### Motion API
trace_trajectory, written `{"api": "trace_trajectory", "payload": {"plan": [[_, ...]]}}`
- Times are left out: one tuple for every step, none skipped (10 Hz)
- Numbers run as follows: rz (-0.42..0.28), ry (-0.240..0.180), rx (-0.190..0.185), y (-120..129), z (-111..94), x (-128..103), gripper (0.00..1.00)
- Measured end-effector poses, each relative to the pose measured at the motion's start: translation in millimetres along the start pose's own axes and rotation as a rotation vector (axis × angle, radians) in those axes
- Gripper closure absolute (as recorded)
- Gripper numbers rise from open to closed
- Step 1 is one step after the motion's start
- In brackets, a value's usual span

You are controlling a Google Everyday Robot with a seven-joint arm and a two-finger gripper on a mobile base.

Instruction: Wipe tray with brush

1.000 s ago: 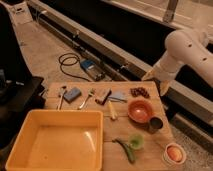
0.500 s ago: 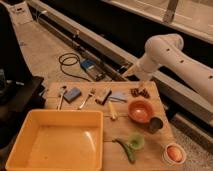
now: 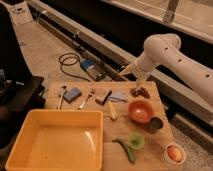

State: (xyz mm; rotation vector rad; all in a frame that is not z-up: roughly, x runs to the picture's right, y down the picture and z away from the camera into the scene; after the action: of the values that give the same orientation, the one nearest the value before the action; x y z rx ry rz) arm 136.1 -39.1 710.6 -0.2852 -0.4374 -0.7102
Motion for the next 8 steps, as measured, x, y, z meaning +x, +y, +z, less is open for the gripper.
{"api": "trace_trajectory", "payload": {"plan": [[-0.008, 0.006, -0.004, -2, 1, 0, 0.3], [-0.039, 0.013, -0.008, -8, 4, -1, 0.3], [-0.081, 0.013, -0.013, -18, 11, -8, 0.3], [-0.107, 0.011, -0.014, -26, 17, -14, 0.3], [-0.148, 0.005, -0.017, -40, 28, -26, 0.3], [-0.196, -0.007, -0.017, -59, 42, -44, 0.3], [-0.233, -0.019, -0.016, -75, 54, -58, 0.3], [-0.258, -0.031, -0.016, -86, 64, -69, 0.3]]}}
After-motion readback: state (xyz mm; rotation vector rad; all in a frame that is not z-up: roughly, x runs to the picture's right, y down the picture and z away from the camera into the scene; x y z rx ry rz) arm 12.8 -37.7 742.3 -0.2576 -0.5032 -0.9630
